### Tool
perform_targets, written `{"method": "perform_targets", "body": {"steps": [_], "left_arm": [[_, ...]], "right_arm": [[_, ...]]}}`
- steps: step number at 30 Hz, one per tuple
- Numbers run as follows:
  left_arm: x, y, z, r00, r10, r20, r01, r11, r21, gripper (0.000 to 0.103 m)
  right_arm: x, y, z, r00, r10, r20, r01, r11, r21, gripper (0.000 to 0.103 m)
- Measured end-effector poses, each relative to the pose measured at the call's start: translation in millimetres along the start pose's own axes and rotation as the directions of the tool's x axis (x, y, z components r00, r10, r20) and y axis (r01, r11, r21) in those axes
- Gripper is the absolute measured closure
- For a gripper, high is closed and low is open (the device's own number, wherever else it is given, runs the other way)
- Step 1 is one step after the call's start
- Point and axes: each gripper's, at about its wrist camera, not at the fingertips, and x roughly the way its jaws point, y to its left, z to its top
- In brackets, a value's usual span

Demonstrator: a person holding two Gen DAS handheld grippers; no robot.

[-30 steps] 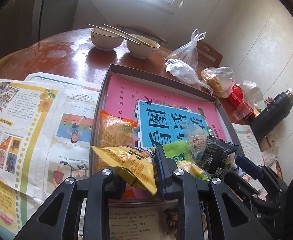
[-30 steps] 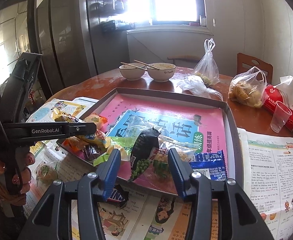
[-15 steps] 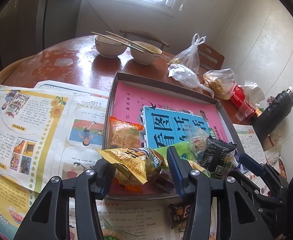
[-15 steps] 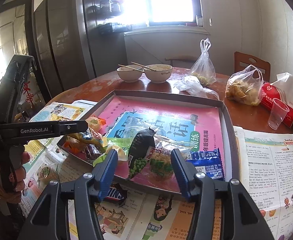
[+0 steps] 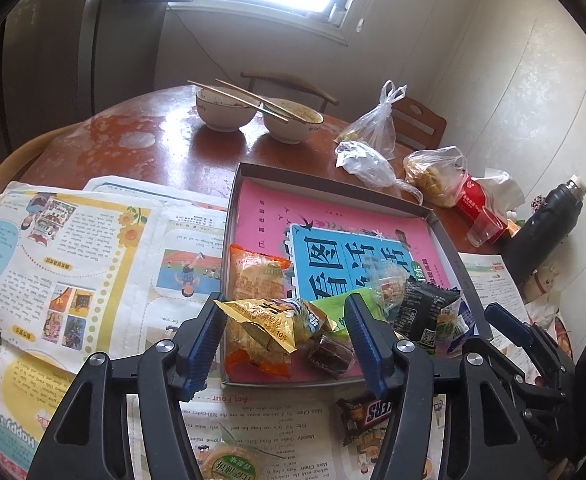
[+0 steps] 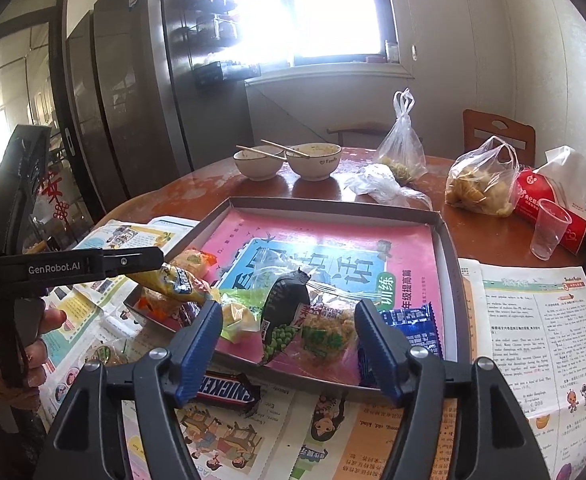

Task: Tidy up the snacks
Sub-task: 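Move the left tool to the round green-labelled pastry while the right moves to the Snickers bar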

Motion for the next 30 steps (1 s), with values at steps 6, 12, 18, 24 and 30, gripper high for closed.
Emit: {"method": "perform_targets", "body": {"steps": [6,12,18,24,30], "left_arm": [[-14,8,4,0.999,0.005,0.031,-0.004,1.0,-0.017,0.039],[-31,19,5,0.998,0.017,0.064,-0.014,0.999,-0.038,0.038],[-43,17,0,0.997,0.026,0.07,-0.026,1.0,-0.003,0.033],[-47,5,-9,0.998,0.022,0.058,-0.024,0.999,0.049,0.031],[-49,3,-15,0.999,0.023,0.046,-0.025,0.998,0.062,0.031]], "right_arm": [[-4,-3,0,1.0,-0.001,0.008,0.001,1.0,0.016,0.03],[-8,-3,0,1.0,0.006,0.014,-0.007,1.0,0.017,0.03],[-12,0,-1,0.999,0.037,0.014,-0.037,0.999,0.027,0.028],[-14,3,-4,0.998,0.054,0.008,-0.055,0.998,0.028,0.025],[-17,4,-9,0.998,0.057,-0.002,-0.057,0.998,0.027,0.025]]}}
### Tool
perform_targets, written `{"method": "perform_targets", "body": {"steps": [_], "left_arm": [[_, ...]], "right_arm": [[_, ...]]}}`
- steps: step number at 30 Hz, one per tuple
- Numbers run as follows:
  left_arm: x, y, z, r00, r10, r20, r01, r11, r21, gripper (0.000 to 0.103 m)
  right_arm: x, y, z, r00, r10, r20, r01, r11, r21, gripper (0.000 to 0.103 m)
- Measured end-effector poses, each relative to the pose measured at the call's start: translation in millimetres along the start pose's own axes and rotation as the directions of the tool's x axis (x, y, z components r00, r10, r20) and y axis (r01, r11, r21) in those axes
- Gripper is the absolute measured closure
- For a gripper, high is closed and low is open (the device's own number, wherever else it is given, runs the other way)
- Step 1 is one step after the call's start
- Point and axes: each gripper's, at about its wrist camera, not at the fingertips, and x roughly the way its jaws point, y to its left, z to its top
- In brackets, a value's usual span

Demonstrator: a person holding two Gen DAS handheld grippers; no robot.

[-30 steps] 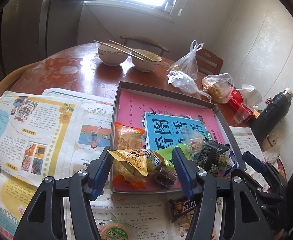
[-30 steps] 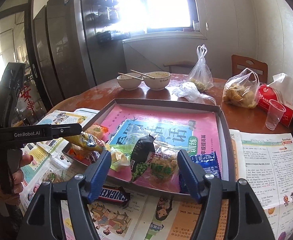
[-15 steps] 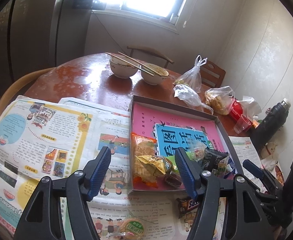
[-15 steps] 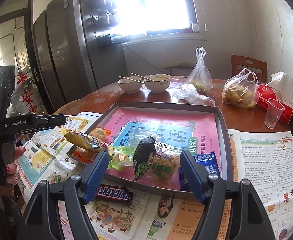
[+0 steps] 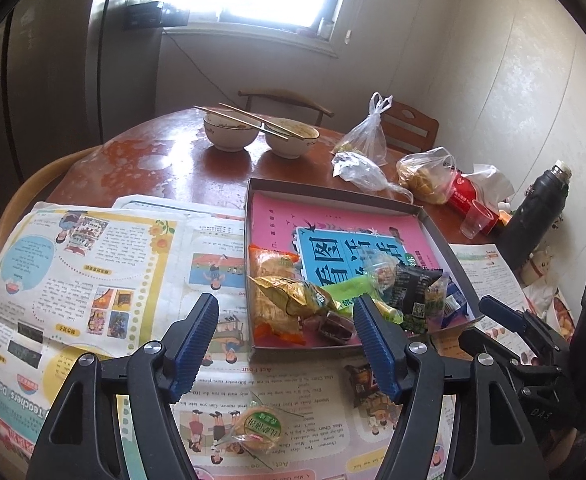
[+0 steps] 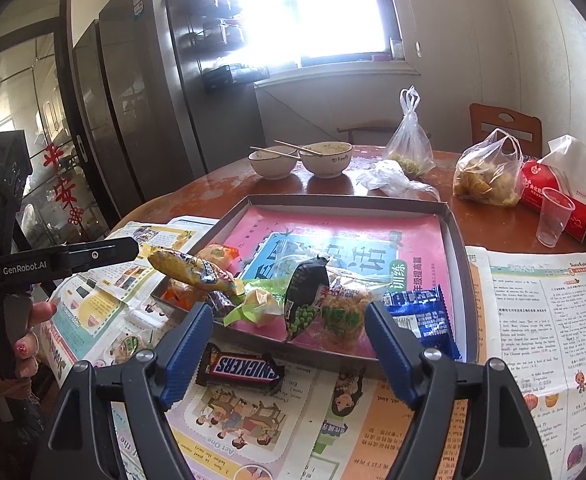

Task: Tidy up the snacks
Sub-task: 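Move the left tool to the round green-labelled pastry while the right moves to the Snickers bar, then grasp the round pastry packet with the left tool while the right grasps the Snickers bar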

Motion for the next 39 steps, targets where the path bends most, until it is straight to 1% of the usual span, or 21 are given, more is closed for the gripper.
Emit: {"method": "perform_targets", "body": {"steps": [4,8,13,15,17,23,29,32,34,39], "left_arm": [[-2,0,-3,1.0,-0.001,-0.006,0.002,1.0,0.005,0.031],[-1,-2,-8,1.0,-0.008,-0.025,0.008,1.0,0.013,0.031],[-2,-2,-16,0.999,-0.01,-0.043,0.011,1.0,0.028,0.031],[-3,1,-20,0.999,0.001,-0.049,0.0,0.999,0.035,0.031],[-4,5,-25,0.998,0.011,-0.057,-0.009,0.999,0.036,0.031],[-3,19,-41,0.995,0.043,-0.092,-0.039,0.998,0.045,0.031],[0,25,-55,0.992,0.039,-0.122,-0.029,0.996,0.084,0.031],[4,23,-61,0.99,0.035,-0.139,-0.02,0.993,0.112,0.031],[7,21,-64,0.988,0.032,-0.149,-0.013,0.992,0.127,0.031],[17,18,-71,0.983,0.026,-0.18,0.0,0.99,0.142,0.031]], "right_arm": [[-1,1,-7,0.999,0.032,-0.018,-0.032,0.999,0.009,0.024],[1,7,-12,0.999,0.028,-0.033,-0.029,1.0,-0.007,0.024],[2,9,-18,0.998,0.034,-0.057,-0.034,0.999,0.003,0.023],[3,10,-21,0.997,0.036,-0.067,-0.036,0.999,0.002,0.023],[5,11,-24,0.996,0.036,-0.08,-0.036,0.999,0.005,0.017],[17,19,-33,0.991,0.045,-0.123,-0.045,0.999,0.001,0.016],[44,31,-45,0.978,0.021,-0.206,-0.023,1.0,-0.01,0.016],[56,36,-48,0.972,-0.003,-0.233,0.0,1.0,-0.011,0.016],[63,40,-49,0.968,-0.005,-0.252,0.004,1.0,-0.002,0.016],[74,51,-48,0.965,-0.036,-0.261,0.03,0.999,-0.03,0.016]]}}
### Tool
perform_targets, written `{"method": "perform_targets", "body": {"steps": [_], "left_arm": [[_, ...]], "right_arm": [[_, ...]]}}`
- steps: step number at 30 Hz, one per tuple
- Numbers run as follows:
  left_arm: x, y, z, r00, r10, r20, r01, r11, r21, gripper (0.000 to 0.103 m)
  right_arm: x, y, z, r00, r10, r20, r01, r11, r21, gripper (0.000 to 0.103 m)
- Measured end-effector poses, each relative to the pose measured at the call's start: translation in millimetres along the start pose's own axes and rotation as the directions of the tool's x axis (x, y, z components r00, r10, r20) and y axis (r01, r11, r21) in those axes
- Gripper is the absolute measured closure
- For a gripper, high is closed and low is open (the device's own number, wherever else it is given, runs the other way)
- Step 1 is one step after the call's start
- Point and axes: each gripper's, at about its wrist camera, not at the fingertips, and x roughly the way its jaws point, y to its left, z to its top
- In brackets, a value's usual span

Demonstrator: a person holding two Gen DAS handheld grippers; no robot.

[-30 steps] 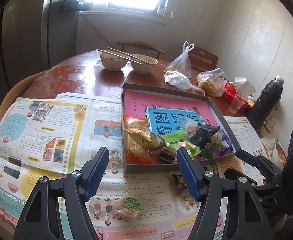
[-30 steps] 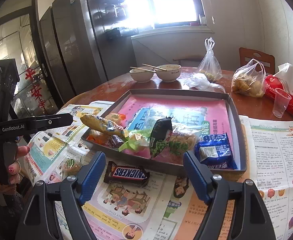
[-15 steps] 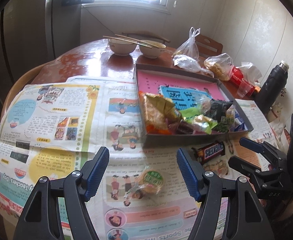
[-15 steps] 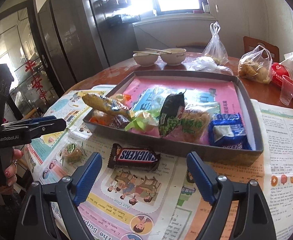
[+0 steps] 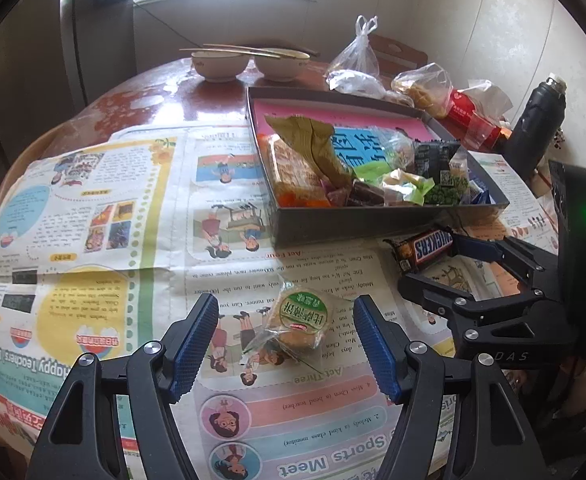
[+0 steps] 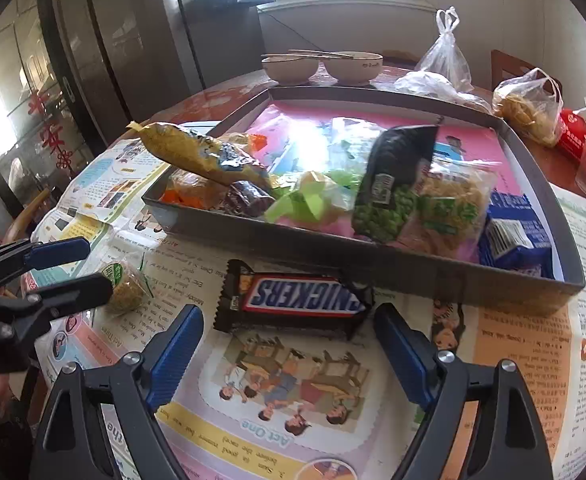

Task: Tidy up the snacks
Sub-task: 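Grasp the round pastry packet with the left tool while the right grasps the Snickers bar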

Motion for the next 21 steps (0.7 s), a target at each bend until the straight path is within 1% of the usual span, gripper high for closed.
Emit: {"method": "perform_targets", "body": {"steps": [2,5,7,9,10,11,13,14,15,16,17,21], "left_arm": [[4,-1,-2,1.0,0.002,-0.011,-0.002,1.0,0.003,0.031],[9,-2,-3,1.0,0.002,-0.024,-0.002,1.0,0.003,0.031],[12,-2,-4,0.999,0.01,-0.032,-0.01,1.0,0.0,0.031],[16,-2,-5,0.999,0.002,-0.044,-0.002,1.0,-0.009,0.031],[18,-1,-5,0.999,-0.003,-0.049,0.002,1.0,-0.016,0.031],[19,-2,-5,0.999,-0.001,-0.044,0.001,1.0,-0.017,0.032],[20,-4,-5,0.999,0.003,-0.043,-0.004,1.0,-0.009,0.034],[21,-6,-5,0.999,0.006,-0.042,-0.006,1.0,-0.002,0.037],[20,-7,-5,0.999,0.008,-0.037,-0.008,1.0,0.0,0.047],[21,-8,-5,0.999,0.006,-0.034,-0.006,1.0,0.001,0.053],[21,-9,-5,0.999,0.003,-0.032,-0.003,1.0,0.0,0.067],[21,-10,-4,0.998,-0.044,-0.035,0.044,0.999,-0.023,0.068]], "right_arm": [[3,6,1,1.0,-0.027,-0.003,0.027,0.999,-0.023,0.016],[8,16,-1,0.996,-0.092,-0.002,0.091,0.993,-0.071,0.016],[9,19,-1,0.994,-0.108,0.011,0.109,0.991,-0.082,0.018],[7,17,0,0.993,-0.114,0.024,0.115,0.991,-0.073,0.029],[7,16,0,0.993,-0.114,0.028,0.116,0.991,-0.073,0.03],[6,13,0,0.993,-0.112,0.03,0.114,0.991,-0.069,0.035],[4,10,-1,0.993,-0.109,0.037,0.111,0.992,-0.066,0.041],[3,8,-2,0.994,-0.105,0.04,0.107,0.992,-0.065,0.042],[1,6,-3,0.994,-0.098,0.041,0.1,0.993,-0.061,0.044],[0,4,-3,0.995,-0.09,0.043,0.093,0.994,-0.056,0.045],[-1,2,-4,0.996,-0.079,0.046,0.081,0.996,-0.048,0.046],[-9,-10,-7,0.998,-0.024,0.054,0.024,1.0,-0.008,0.047]]}}
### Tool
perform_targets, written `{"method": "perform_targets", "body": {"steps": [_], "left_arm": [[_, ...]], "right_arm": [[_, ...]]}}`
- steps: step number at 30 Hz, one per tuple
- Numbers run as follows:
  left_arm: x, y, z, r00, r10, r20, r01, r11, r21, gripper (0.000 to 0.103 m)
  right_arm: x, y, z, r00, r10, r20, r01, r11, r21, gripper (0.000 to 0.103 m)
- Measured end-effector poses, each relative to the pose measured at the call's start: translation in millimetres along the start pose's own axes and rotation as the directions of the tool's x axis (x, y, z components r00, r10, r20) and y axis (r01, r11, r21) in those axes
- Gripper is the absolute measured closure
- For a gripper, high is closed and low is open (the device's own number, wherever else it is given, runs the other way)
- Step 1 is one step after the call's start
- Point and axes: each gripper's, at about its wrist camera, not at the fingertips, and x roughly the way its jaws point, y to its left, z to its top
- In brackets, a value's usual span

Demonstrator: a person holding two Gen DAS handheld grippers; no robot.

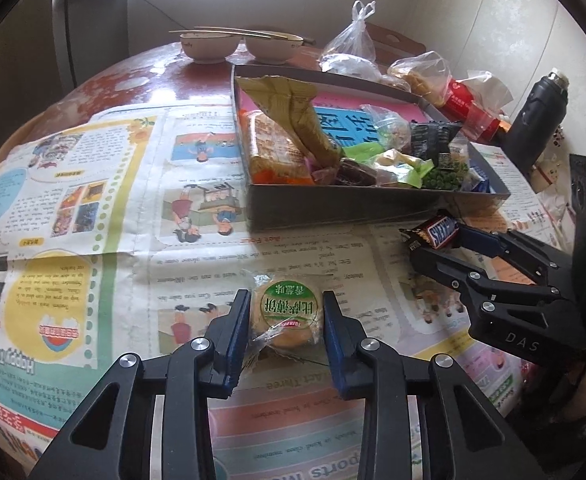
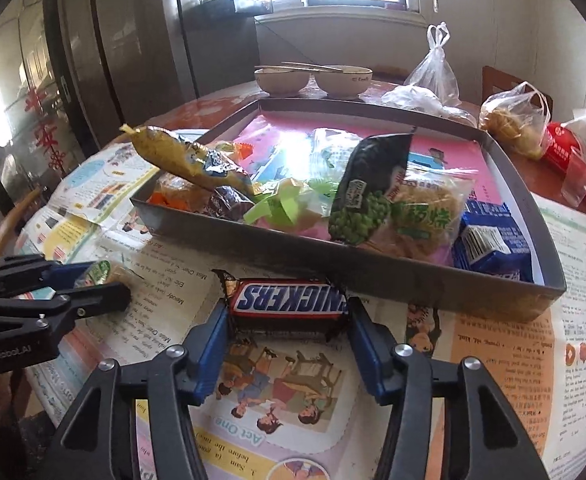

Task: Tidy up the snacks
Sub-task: 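Grasp the round pastry packet with the left tool while the right grasps the Snickers bar, then carry the pastry packet with the left tool while the right carries the Snickers bar into the tray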

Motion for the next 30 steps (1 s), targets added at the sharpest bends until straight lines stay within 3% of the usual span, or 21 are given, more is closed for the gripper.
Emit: {"method": "perform_targets", "body": {"steps": [6,17,30], "left_arm": [[-12,-11,8,0.999,-0.016,0.04,0.016,1.0,0.005,0.068],[-15,-42,51,0.993,-0.046,0.106,0.044,0.999,0.02,0.068],[26,-60,84,0.996,-0.031,0.078,0.03,0.999,0.015,0.068]], "right_arm": [[-18,-13,-5,0.999,0.03,0.027,-0.031,0.999,0.042,0.047],[-53,-43,9,0.993,-0.017,0.119,0.005,0.995,0.097,0.047],[-44,-91,22,0.986,-0.118,0.122,0.095,0.98,0.175,0.047]]}}
